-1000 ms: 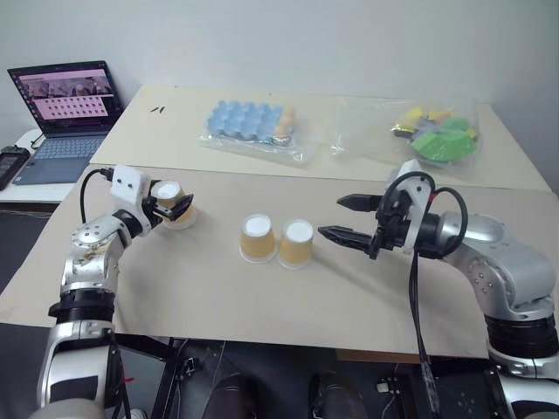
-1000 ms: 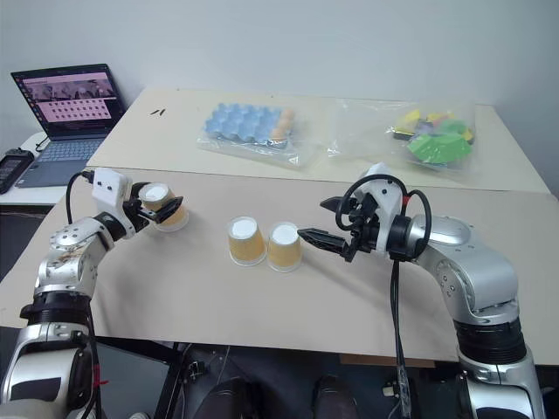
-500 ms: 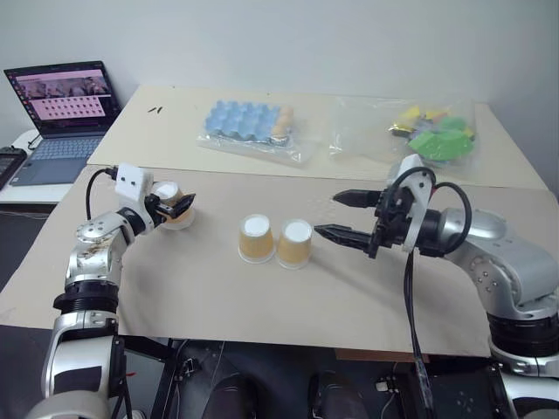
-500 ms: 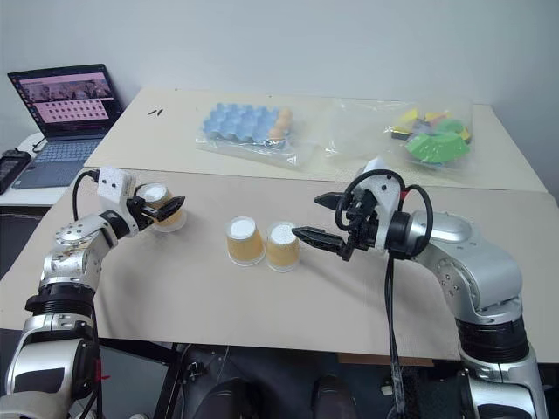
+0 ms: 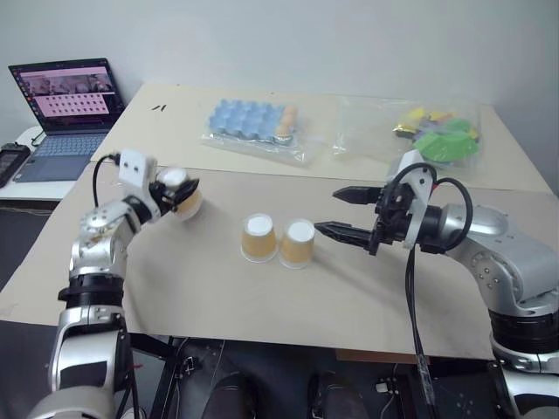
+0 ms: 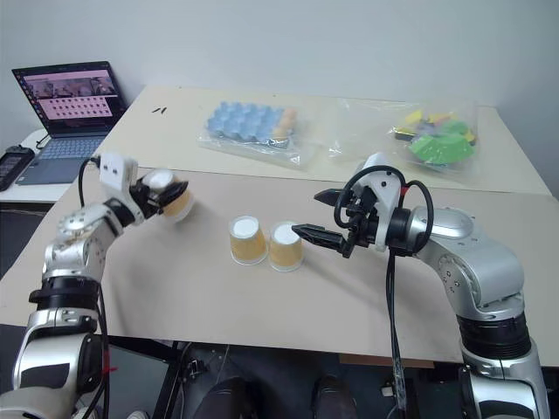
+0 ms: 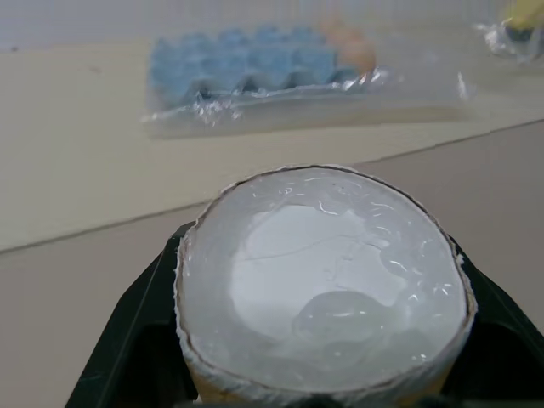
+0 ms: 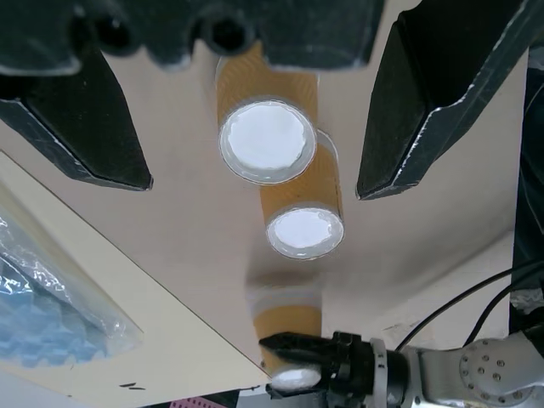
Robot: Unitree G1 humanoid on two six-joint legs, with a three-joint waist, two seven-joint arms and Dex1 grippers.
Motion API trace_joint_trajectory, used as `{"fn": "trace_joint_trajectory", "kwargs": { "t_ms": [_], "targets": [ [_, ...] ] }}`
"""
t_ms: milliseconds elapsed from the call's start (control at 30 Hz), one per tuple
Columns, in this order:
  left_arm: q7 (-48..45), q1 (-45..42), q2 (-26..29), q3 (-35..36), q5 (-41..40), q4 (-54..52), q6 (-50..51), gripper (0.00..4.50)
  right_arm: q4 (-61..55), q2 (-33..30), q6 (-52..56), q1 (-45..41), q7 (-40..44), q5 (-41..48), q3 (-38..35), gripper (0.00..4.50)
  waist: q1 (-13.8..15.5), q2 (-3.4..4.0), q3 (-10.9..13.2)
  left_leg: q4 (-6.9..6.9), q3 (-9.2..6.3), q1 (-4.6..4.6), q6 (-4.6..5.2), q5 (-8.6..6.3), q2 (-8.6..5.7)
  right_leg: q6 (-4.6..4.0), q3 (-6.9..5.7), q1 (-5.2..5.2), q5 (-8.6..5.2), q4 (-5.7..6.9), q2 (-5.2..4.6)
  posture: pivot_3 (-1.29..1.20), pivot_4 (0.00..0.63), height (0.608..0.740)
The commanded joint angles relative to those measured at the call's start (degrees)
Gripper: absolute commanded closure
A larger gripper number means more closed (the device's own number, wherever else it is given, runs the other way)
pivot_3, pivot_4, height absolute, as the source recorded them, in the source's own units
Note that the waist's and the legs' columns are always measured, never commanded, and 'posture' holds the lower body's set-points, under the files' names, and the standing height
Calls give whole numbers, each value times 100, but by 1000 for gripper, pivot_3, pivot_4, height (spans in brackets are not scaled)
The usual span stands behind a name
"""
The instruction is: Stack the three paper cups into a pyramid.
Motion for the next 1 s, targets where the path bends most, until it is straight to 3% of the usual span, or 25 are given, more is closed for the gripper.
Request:
{"fn": "trace_joint_trajectory", "kwargs": {
  "t_ms": [33, 167, 333, 633, 1000],
  "targets": [
    [-620, -864, -69, -63, -786, -1071, 581, 1902, -85, -19, -88, -127, 12, 50, -11, 0, 21, -9, 4, 4, 0, -6, 0, 0, 0, 2, -4, 0, 1, -1, 0, 0, 150, 733],
    [-1760, -1126, 175, -375, -1554, -1679, 1621, 1902, -62, 9, -123, -123, -10, 29, 41, 0, -25, -6, 2, 7, -8, -1, 8, -4, -7, 10, 6, 0, -2, -3, -4, 0, 150, 733],
    [-2910, -1245, 504, -1018, -1576, -1642, 1976, 1902, -104, -4, -161, 15, -68, -7, 39, 0, -79, -3, 1, 0, -5, 18, 1, 0, -6, 12, 14, 1, -3, 0, -3, 0, 150, 733],
    [-3570, -1743, 82, -1684, -765, -392, 1059, 1902, -324, 3, -157, 311, -346, 34, -124, 0, -5, -4, 2, 34, -11, 2, 9, -2, -8, 11, 14, 0, -3, 2, -6, 0, 150, 733],
    [-3911, -2088, -504, -1836, -518, 47, 866, 1902, -433, -35, -132, 492, -503, 52, -204, 0, 18, -5, 2, 35, -14, -2, 13, -4, -9, 12, 12, -1, -3, -1, -6, 0, 150, 733]
  ]
}}
